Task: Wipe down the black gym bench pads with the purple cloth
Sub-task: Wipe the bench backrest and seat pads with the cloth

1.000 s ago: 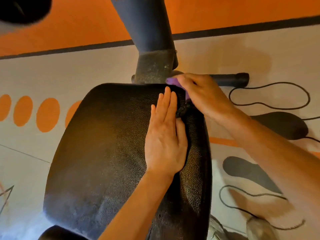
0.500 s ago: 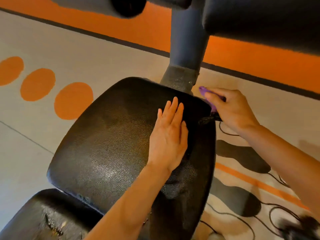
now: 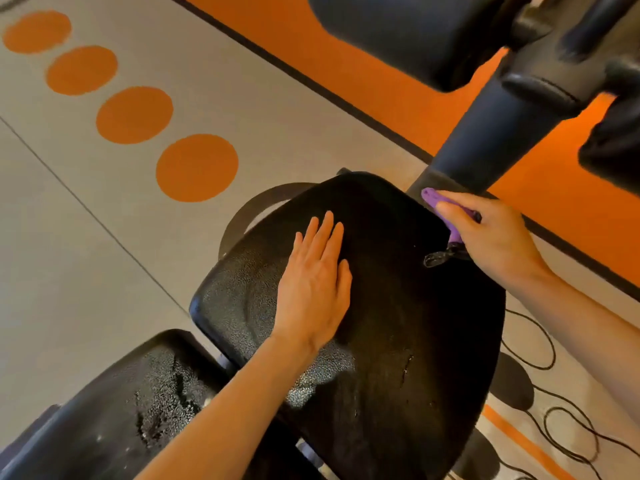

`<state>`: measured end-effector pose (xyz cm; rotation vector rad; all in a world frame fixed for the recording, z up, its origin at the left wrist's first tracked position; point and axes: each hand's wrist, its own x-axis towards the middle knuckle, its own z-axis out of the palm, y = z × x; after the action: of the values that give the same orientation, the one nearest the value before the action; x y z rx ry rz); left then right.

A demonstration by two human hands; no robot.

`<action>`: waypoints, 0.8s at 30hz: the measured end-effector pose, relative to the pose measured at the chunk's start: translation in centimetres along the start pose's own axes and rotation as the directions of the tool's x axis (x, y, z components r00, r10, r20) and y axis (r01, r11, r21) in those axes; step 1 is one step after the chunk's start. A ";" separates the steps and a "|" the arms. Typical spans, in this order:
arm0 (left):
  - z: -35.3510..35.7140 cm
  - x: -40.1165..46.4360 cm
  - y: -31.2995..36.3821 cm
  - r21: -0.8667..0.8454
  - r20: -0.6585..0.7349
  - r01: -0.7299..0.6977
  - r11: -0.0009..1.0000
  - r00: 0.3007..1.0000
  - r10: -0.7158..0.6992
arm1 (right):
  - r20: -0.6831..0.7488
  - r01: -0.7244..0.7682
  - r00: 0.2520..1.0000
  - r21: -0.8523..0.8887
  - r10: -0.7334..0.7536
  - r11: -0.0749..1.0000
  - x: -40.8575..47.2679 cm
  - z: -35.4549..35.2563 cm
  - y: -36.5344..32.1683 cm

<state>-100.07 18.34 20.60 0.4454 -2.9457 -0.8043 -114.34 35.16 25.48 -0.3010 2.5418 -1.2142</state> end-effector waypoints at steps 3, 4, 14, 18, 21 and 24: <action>-0.7 -0.3 -1.5 -0.006 -0.011 0.039 0.999 0.999 -0.039 | 0.057 0.002 0.998 0.008 -0.002 1.000 0.6 1.5 -1.4; -0.8 -0.3 -2.0 -0.011 -0.015 0.051 0.999 0.999 -0.051 | 0.078 0.009 0.997 0.004 -0.009 1.000 0.9 2.1 -1.7; -0.6 0.4 -5.1 -0.028 -0.091 0.205 0.978 0.974 -0.207 | 0.236 0.144 0.962 -0.026 -0.134 0.989 5.8 7.7 -4.0; -0.5 1.6 -5.5 -0.036 -0.094 0.251 0.967 0.963 -0.253 | 0.303 0.183 0.938 -0.025 -0.167 0.983 8.5 9.0 -3.7; -0.5 2.9 -5.9 -0.020 -0.100 0.290 0.957 0.952 -0.290 | 0.345 0.210 0.919 -0.017 -0.192 0.977 10.2 9.4 -3.6; -0.6 4.3 -6.3 0.001 -0.095 0.325 0.946 0.942 -0.323 | 0.367 0.230 0.907 -0.013 -0.209 0.973 11.8 9.5 -3.4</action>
<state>-102.47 11.61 17.84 0.9617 -2.8317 -0.7608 -121.69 22.49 20.34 -0.7698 2.2634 -1.0452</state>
